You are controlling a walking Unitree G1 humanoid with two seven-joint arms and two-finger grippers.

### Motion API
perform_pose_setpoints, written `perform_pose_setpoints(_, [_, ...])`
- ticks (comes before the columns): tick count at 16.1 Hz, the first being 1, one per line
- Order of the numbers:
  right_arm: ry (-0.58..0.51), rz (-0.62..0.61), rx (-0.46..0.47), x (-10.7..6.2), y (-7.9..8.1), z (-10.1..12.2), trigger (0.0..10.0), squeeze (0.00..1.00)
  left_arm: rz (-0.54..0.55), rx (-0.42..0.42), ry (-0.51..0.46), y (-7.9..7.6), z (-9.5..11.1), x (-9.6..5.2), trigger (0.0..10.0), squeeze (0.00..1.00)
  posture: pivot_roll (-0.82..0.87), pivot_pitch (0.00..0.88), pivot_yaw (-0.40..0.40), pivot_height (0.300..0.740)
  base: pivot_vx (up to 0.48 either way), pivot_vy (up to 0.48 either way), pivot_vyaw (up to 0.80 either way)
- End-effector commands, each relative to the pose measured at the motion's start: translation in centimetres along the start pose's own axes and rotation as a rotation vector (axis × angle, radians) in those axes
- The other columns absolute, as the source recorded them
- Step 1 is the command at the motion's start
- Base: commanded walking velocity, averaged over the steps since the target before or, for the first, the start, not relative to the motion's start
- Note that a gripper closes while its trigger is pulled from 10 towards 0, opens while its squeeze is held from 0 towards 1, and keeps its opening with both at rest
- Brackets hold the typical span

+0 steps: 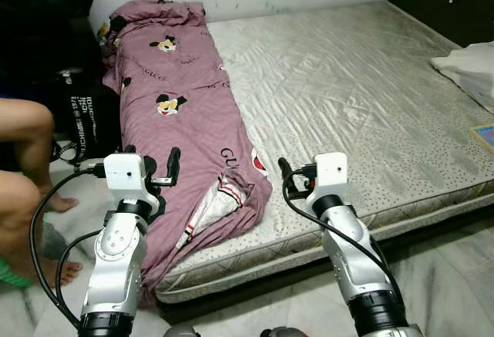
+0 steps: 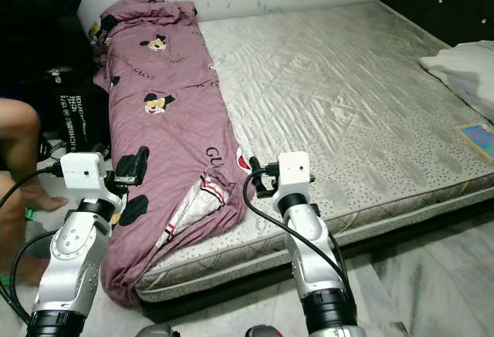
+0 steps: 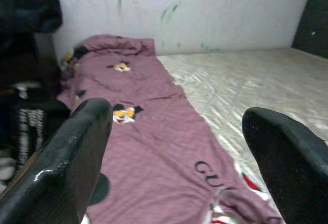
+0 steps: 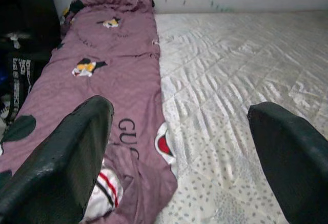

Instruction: Clean up the room

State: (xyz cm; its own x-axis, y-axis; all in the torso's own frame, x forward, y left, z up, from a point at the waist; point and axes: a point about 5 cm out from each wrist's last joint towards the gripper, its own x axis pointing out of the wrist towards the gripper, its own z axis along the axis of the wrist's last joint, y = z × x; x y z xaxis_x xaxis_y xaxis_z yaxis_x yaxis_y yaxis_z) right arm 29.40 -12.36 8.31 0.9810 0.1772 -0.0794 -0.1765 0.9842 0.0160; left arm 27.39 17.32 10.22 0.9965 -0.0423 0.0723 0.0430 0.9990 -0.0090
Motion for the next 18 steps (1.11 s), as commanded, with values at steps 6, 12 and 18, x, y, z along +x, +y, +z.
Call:
perform_pose_setpoints(6, [-0.040, -0.047, 0.102, 0.2, -0.5, 0.9, 10.0, 0.00, 0.087, -0.077, 0.129, 0.7, -1.7, -0.5, 10.0, 0.00, 0.05, 0.000, 0.017, 0.740, 0.000, 0.000, 0.00])
perform_pose_setpoints(12, [-0.036, -0.038, 0.090, 0.3, -0.3, 0.8, 10.0, 0.00, 0.116, -0.129, 0.193, 1.4, -2.6, -0.6, 10.0, 0.00, 0.05, 0.000, 0.022, 0.740, 0.000, 0.000, 0.00])
perform_pose_setpoints(18, [-0.042, -0.022, 0.078, 0.3, -0.1, 0.9, 10.0, 0.00, 0.107, -0.131, 0.190, 1.1, -2.3, -0.5, 10.0, 0.00, 0.04, 0.000, 0.020, 0.740, 0.000, 0.000, 0.00])
